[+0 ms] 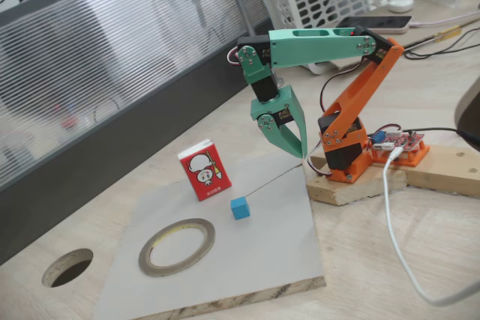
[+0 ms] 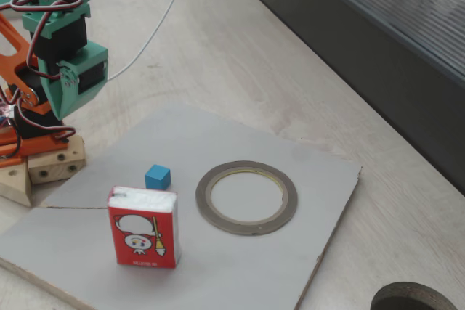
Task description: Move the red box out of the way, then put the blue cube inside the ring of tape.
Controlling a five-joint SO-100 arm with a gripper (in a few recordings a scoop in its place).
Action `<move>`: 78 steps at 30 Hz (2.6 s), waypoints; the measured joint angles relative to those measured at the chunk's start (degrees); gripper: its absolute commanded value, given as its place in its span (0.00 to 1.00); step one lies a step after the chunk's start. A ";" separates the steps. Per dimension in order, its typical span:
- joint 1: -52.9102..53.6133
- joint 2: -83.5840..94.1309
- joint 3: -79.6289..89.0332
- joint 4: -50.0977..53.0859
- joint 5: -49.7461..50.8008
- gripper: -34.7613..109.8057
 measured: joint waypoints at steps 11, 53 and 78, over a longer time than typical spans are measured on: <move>-0.26 0.00 0.00 0.00 0.00 0.25; 0.26 -20.13 -2.64 0.00 0.09 0.25; 15.12 -51.50 -38.50 0.00 -0.26 0.25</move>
